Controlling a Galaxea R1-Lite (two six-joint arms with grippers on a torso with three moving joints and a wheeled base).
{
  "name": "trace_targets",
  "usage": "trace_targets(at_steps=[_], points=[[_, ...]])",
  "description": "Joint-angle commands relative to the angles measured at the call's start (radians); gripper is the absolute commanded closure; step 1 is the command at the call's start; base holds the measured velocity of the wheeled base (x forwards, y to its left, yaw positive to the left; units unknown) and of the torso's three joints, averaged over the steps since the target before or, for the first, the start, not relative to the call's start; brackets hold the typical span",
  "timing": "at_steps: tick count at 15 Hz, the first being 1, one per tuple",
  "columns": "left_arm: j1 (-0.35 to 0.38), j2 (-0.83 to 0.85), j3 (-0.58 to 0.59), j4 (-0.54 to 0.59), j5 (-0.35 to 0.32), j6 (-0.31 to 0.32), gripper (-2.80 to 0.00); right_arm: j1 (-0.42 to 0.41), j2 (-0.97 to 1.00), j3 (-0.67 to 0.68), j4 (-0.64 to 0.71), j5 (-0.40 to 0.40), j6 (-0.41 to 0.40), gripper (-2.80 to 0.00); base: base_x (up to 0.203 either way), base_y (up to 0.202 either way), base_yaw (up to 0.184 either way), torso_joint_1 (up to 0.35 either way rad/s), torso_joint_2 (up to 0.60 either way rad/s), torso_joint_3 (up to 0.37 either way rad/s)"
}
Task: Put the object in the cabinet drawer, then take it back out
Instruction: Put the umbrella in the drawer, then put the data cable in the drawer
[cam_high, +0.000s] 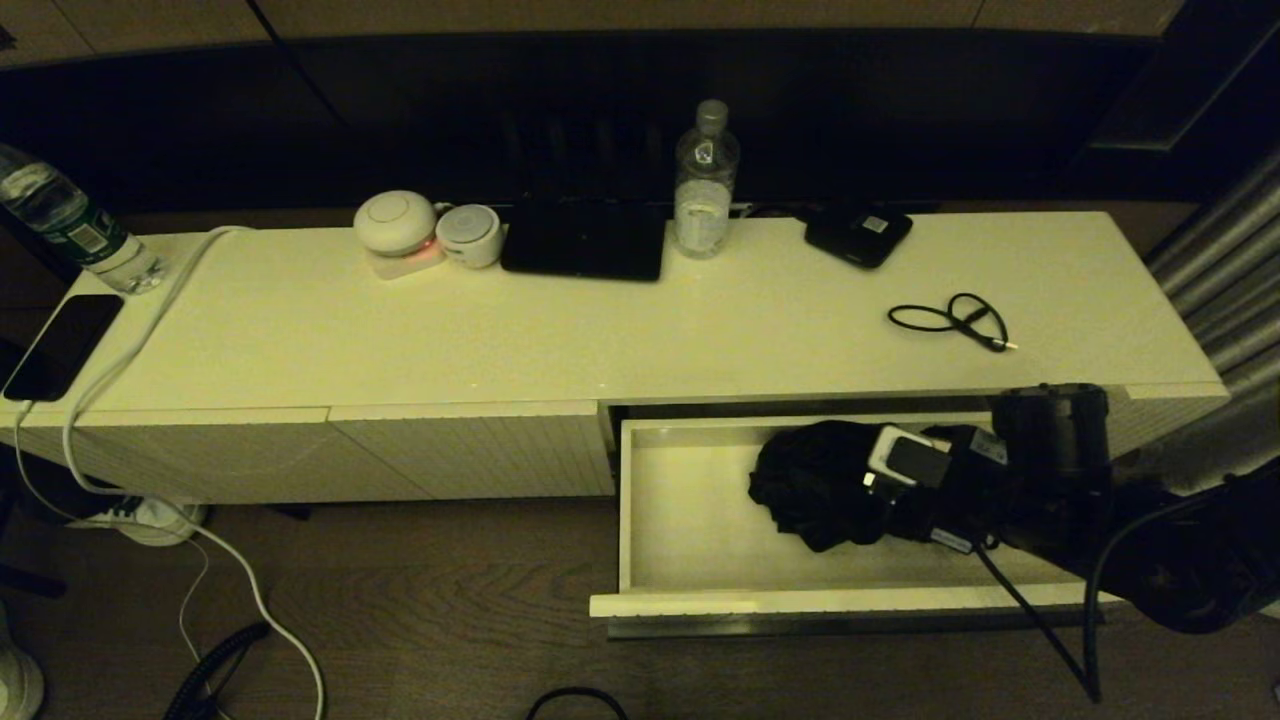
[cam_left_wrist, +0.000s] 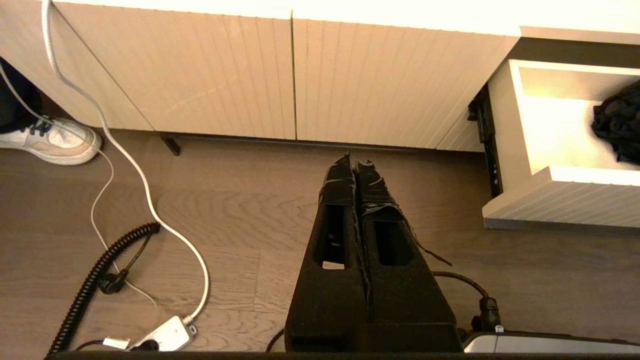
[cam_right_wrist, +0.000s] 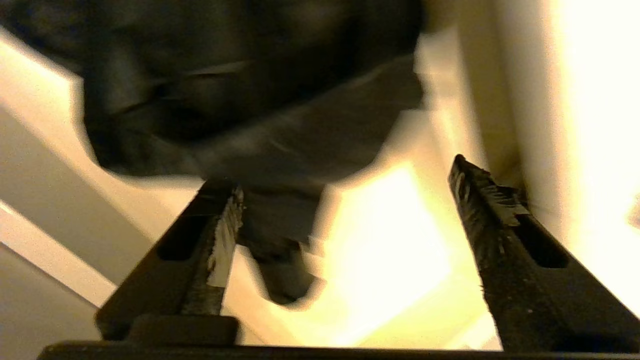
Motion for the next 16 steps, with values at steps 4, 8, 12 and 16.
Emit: trace_targets(at_steps=[4, 8, 12, 16], points=[[0.000, -0.002, 0.000, 0.000, 0.001, -0.001, 0.00, -0.033, -0.346, -0.018, 0.210, -0.067, 0.061, -2.80, 0.000, 0.000, 0.000, 0.000, 0.00, 0.000], [0.000, -0.002, 0.000, 0.000, 0.001, -0.001, 0.00, -0.040, -0.450, -0.046, 0.441, -0.119, 0.383, -2.80, 0.000, 0.000, 0.000, 0.000, 0.00, 0.000], [-0.001, -0.002, 0.000, 0.000, 0.001, -0.001, 0.00, -0.054, -0.484, -0.105, 0.597, -0.118, 0.736, -2.80, 0.000, 0.000, 0.000, 0.000, 0.00, 0.000], [0.000, -0.002, 0.000, 0.000, 0.001, -0.001, 0.00, -0.145, -0.449, -0.175, 0.601, -0.036, 0.953, -2.80, 0.000, 0.000, 0.000, 0.000, 0.00, 0.000]])
